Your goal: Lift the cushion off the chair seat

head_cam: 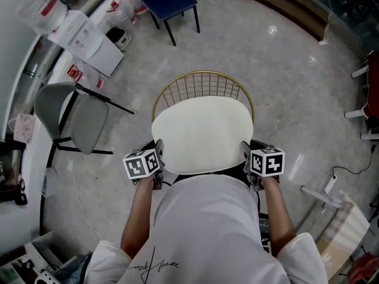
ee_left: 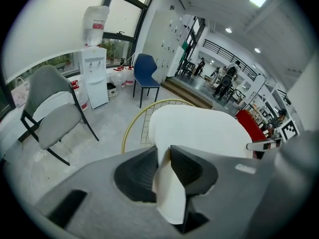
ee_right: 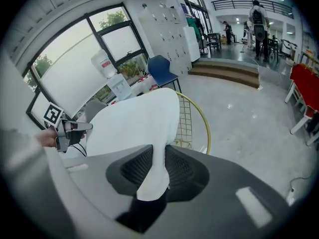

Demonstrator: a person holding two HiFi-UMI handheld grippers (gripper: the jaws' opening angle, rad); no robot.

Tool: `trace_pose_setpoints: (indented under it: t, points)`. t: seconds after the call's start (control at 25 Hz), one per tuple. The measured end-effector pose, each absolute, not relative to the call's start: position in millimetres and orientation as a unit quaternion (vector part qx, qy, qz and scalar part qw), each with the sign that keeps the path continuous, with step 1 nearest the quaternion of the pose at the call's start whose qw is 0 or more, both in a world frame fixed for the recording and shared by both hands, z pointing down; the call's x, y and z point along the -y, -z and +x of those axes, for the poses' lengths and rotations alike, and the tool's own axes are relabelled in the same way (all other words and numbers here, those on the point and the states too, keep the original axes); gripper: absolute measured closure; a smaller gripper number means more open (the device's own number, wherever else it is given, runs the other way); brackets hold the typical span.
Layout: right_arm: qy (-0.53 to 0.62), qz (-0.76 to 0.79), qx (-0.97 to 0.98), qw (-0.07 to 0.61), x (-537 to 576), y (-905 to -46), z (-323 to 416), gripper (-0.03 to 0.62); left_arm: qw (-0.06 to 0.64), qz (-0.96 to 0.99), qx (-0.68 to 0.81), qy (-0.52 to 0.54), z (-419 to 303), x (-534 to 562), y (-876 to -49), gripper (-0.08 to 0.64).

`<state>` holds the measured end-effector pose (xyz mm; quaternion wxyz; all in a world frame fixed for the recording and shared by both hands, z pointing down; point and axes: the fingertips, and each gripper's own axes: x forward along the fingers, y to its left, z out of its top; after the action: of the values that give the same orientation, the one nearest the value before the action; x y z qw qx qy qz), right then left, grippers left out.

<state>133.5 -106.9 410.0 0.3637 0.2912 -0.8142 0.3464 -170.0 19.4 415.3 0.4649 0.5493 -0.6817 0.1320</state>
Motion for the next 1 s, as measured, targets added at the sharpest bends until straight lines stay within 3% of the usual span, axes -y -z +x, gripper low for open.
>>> trace_pose_setpoints:
  t: [1.0]
  points:
    - [-0.369, 0.291, 0.811, 0.347, 84, -405, 146, 0.532, 0.457, 0.581, 0.661, -0.134, -156, -25, -406, 0.479]
